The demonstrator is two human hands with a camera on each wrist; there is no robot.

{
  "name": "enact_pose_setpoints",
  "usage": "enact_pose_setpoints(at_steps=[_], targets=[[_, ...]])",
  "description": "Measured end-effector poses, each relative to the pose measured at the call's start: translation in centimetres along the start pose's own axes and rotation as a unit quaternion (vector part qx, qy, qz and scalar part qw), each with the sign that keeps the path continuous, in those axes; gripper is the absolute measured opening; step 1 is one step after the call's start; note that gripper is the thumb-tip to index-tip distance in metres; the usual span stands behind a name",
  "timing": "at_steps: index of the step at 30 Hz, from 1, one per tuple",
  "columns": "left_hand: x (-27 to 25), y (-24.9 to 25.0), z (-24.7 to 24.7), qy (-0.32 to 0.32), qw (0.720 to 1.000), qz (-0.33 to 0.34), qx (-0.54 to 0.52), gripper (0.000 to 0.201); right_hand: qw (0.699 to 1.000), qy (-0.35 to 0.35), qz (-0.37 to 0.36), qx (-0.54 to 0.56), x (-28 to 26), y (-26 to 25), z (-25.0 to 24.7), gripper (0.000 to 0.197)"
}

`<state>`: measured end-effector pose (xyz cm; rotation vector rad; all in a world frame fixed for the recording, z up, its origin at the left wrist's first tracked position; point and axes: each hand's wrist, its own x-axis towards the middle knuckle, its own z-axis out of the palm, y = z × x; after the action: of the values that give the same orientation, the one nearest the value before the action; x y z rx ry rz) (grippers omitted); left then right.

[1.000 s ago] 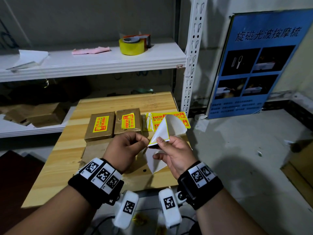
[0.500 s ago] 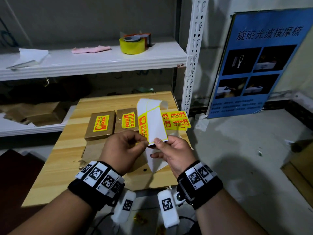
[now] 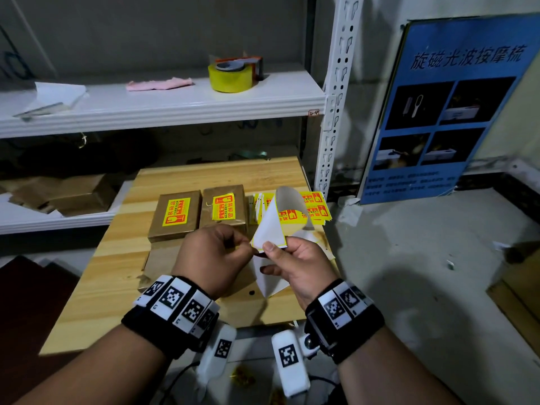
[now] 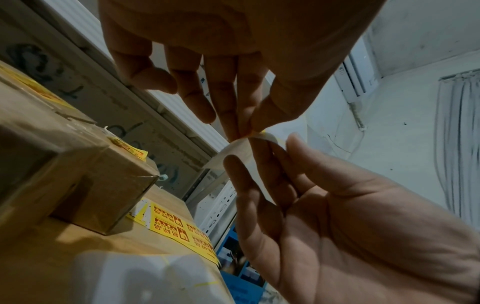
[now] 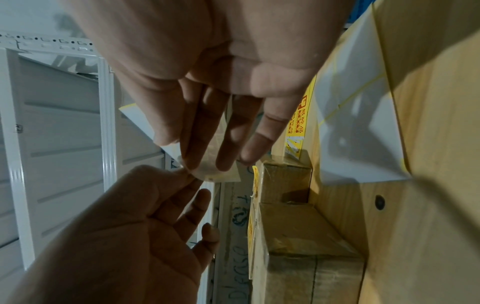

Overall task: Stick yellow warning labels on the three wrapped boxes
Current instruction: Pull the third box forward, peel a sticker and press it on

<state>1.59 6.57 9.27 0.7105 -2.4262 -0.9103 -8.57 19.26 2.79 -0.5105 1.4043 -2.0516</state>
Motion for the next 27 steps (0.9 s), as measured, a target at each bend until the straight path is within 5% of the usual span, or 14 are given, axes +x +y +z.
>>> enact_pose_setpoints(at_steps=[7, 18, 27], targets=[[0.2, -0.7, -0.2, 0.018, 0.999, -0.031, -0.001, 0.017, 0.998, 0.046, 0.049, 0.022, 0.5, -0.1, -0.8, 0.011], [1.5, -3.5, -3.3, 0.036, 0.995, -0.088, 0.032, 0.016, 0.951, 0.250, 0.176, -0.040, 3.3, 1.7, -5.2, 0.009], [1.4, -4.9, -5.7, 0.027, 0.994, -0.050, 0.096, 0.009, 0.935, 0.226, 0.243, -0.128, 2.3, 2.8, -5.0, 0.018]])
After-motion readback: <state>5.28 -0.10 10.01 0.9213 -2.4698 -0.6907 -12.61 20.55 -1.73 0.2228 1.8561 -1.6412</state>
